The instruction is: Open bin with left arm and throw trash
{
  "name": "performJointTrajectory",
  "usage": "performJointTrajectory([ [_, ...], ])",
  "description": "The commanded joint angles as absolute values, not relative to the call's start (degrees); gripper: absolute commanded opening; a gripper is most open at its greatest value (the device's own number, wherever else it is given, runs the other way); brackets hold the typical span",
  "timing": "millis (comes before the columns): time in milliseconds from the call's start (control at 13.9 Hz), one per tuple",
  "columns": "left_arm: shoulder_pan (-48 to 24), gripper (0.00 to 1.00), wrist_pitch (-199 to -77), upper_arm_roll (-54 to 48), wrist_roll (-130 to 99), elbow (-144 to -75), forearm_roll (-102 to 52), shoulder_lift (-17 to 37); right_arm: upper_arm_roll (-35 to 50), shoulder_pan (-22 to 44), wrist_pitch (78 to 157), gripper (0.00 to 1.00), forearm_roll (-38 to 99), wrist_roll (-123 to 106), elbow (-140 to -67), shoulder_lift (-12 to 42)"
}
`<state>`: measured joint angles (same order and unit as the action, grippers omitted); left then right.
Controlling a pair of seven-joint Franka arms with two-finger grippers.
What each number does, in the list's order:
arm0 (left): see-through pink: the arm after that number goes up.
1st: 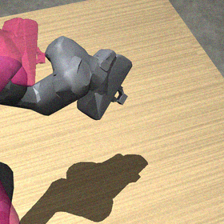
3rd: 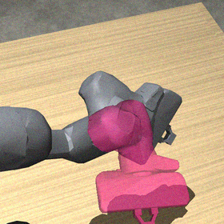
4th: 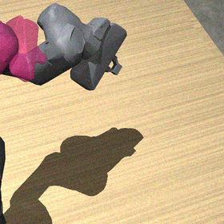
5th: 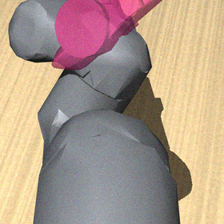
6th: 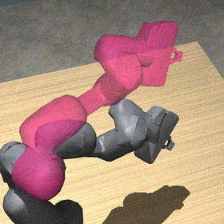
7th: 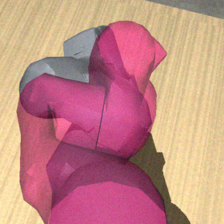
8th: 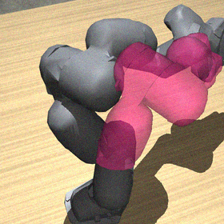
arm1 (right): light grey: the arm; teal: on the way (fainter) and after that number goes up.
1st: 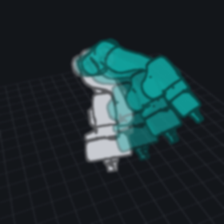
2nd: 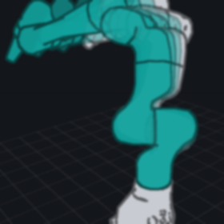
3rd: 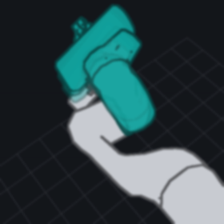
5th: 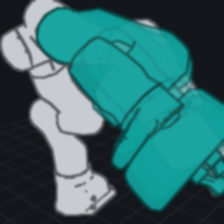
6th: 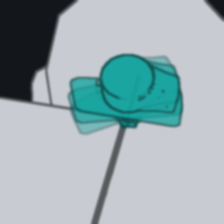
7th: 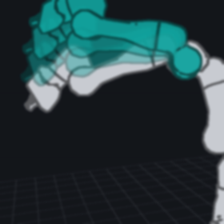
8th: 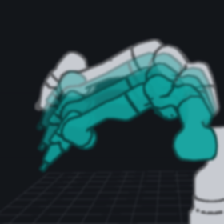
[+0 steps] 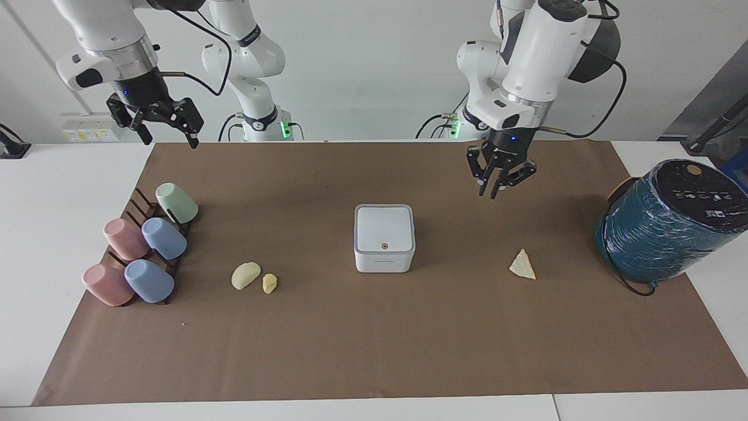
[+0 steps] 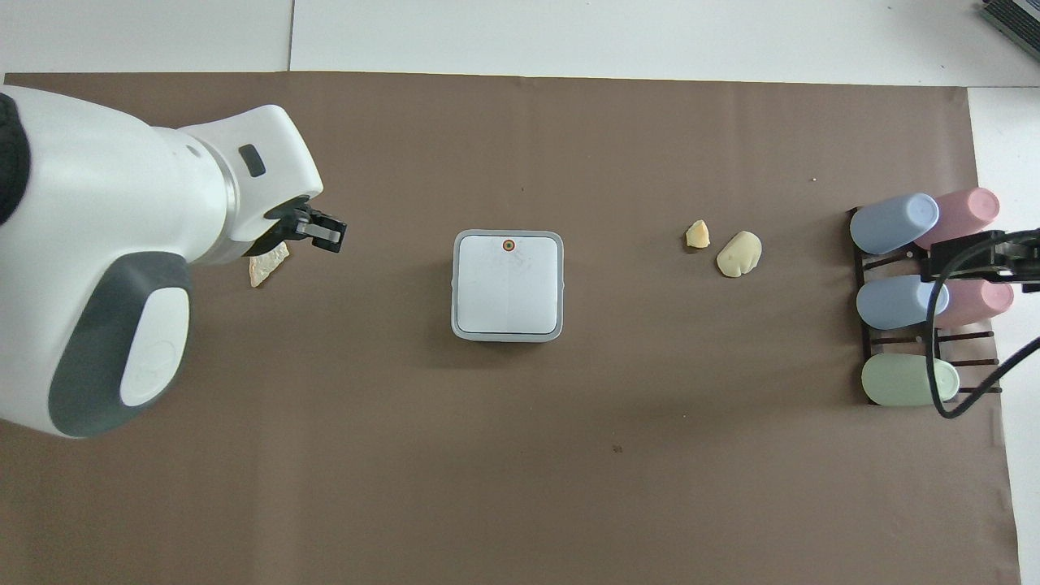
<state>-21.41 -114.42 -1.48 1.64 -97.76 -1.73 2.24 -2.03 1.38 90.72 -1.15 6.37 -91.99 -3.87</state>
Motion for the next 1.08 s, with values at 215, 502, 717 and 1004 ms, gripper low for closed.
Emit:
performJointTrajectory([
  [215,-28.55,0.0,-127.33,-0.62,-8.16,-98.53,-2.2,9.3,-1.58,3.34,105.54,1.0,-0.79,1.69,-98.17,1.91],
  [502,-31.02,0.0,-132.0,-0.62,-10.89,-98.7,-2.28,11.69,-1.58,6.14,112.84,1.0,-0.27,-2.1,-98.44,9.56],
  [717,-32.6,0.0,-134.11,-0.62,-13.0,-98.79,-2.29,13.09,-1.41,7.99,122.13,1.0,0.7,-4.47,-101.06,14.22],
  [1004,-34.01,0.0,-137.46,-0.62,-14.85,-98.7,-2.2,16.78,-1.23,10.36,132.44,1.0,0.79,-7.12,-105.38,18.62],
])
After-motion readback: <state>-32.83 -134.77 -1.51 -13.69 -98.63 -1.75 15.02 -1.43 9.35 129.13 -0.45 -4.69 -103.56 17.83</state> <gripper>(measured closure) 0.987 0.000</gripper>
